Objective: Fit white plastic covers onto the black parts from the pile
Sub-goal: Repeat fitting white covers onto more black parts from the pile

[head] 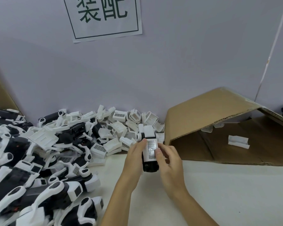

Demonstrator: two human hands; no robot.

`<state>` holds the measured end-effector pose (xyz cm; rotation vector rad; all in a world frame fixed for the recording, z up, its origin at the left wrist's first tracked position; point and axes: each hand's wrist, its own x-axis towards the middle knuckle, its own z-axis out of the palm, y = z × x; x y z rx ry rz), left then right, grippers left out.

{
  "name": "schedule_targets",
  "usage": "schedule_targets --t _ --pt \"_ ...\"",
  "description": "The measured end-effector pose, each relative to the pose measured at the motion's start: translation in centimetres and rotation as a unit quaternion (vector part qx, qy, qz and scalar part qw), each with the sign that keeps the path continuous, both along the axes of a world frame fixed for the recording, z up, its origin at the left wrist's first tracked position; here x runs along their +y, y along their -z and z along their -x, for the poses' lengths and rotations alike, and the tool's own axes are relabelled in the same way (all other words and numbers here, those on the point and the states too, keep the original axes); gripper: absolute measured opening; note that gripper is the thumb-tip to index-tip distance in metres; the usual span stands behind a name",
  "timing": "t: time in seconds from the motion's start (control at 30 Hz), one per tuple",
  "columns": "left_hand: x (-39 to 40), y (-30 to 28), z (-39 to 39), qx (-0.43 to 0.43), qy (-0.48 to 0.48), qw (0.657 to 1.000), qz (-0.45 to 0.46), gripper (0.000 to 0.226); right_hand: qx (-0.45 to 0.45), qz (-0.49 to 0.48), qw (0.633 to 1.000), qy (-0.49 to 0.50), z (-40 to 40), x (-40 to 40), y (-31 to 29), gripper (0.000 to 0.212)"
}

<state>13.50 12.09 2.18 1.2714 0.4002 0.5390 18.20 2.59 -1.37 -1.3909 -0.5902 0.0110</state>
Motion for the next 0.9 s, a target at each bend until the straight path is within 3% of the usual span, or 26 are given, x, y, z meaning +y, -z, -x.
schedule_targets --t 0.2,0.37,0.5,0.73,0.9 --pt "-0.5 1.0 -0.3 0.011 -0.007 1.0 0.004 0.023 0.129 -0.02 0.987 -0.095 -0.9 -0.2 -0.1 0.021" --pt "-0.4 1.1 0.0 -0.009 0.021 0.998 -0.052 0.022 0.165 -0.047 0.972 -0.158 -0.9 -0.7 -0.8 0.03" --pt "-0.3 1.0 0.1 -0.013 0.041 0.997 -0.063 0.024 0.194 -0.033 0.972 -0.125 -0.9 -0.7 -1.2 0.042" --pt "-1.1 1.2 -0.2 0.018 -0.001 0.994 -0.11 0.036 0.166 -0.023 0.984 -0.063 -0.2 -0.2 -1.0 0.047" --pt "-1.1 1.1 -0.3 0.024 0.011 0.994 -0.11 0.031 0.213 -0.054 0.972 -0.087 -0.4 -0.3 -1.4 0.043"
